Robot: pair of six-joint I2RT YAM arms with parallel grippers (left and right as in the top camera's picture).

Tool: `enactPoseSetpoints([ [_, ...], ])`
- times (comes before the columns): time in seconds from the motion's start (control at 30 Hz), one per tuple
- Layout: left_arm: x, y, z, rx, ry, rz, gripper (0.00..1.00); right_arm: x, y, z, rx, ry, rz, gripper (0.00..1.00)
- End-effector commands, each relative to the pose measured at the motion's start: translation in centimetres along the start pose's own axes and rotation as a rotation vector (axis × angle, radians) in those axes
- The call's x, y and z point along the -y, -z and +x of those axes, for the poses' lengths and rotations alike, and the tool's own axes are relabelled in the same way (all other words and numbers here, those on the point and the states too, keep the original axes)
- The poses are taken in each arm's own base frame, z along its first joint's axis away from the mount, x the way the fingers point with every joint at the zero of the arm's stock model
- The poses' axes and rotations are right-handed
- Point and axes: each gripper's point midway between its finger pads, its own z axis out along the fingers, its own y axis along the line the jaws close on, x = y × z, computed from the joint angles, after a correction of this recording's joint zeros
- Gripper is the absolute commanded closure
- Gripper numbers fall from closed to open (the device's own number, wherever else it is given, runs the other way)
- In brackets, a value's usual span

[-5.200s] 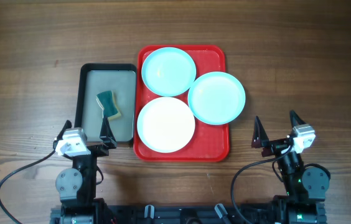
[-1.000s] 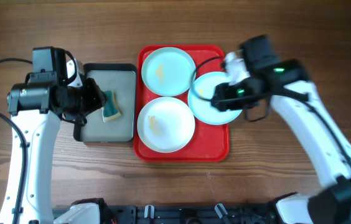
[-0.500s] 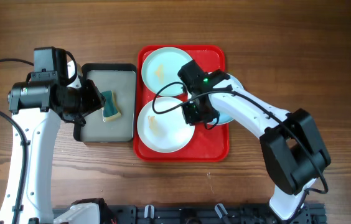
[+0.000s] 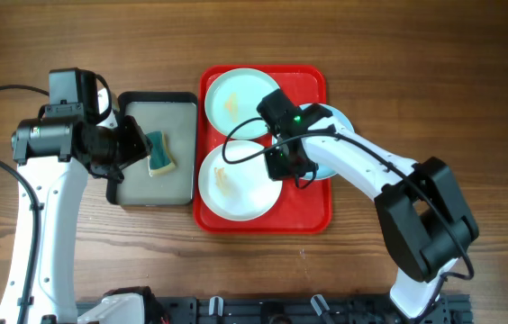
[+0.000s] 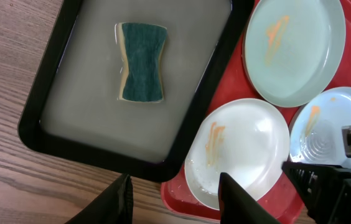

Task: Clean dirty plates on tray and stack at the side
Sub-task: 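Grasp the green sponge with left gripper, white plate rim with right, then rub the sponge in the soapy water with the left gripper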

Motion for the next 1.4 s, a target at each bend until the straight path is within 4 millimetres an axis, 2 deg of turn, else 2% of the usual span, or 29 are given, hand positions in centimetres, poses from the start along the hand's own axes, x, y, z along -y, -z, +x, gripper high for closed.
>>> enactPoseSetpoints([
  [0.0, -0.3, -0.1, -0.1, -0.002, -0.001, -0.012, 0.59, 0.4, -1.7, 1.5, -0.047, -0.037, 0.005, 0.9],
  [0.1, -0.2, -0.1, -0.2, 0.001, -0.002, -0.011, 0.59, 0.2, -1.7, 1.1, -0.032, -0.035, -0.002, 0.96],
  [0.27, -1.1, -0.1, -0.4, 0.016, -0.007, -0.062, 0.58, 0.2, -1.3, 0.3, -0.006, -0.039, 0.0, 0.96],
  [0.4, -0.2, -0.9, 0.5, -0.003, -0.104, -0.064, 0.58, 0.2, -1.3, 0.3, -0.007, -0.039, 0.0, 0.96],
  [0.5, 0.1, -3.0, 0.8, 0.02, -0.159, -0.096, 0.54, 0.2, -1.3, 0.3, -0.007, -0.039, 0.0, 0.96],
  [0.57, 0.1, -5.0, 0.7, 0.049, -0.178, -0.093, 0.42, 0.2, -1.3, 0.3, -0.008, -0.038, 0.0, 0.96],
  [0.63, -0.5, -6.3, 0.2, 0.091, -0.18, -0.111, 0.48, 0.2, -1.3, 0.3, -0.008, -0.037, 0.0, 0.96],
  [0.83, -2.0, -9.0, -1.0, 0.16, -0.179, -0.17, 0.48, 0.2, -1.3, 0.3, -0.007, -0.037, 0.0, 0.96],
  [1.07, -3.0, -14.9, -1.2, 0.085, -0.173, -0.212, 0.5, 0.2, -1.3, 0.3, -0.007, -0.036, 0.0, 0.96],
  [1.17, -3.4, -16.3, -1.0, 0.058, -0.172, -0.225, 0.55, 0.2, -1.3, 0.3, -0.008, -0.036, 0.0, 0.95],
  [1.37, -3.6, -17.5, -1.1, 0.053, -0.172, -0.232, 0.56, 0.2, -1.3, 0.3, -0.008, -0.035, 0.0, 0.95],
])
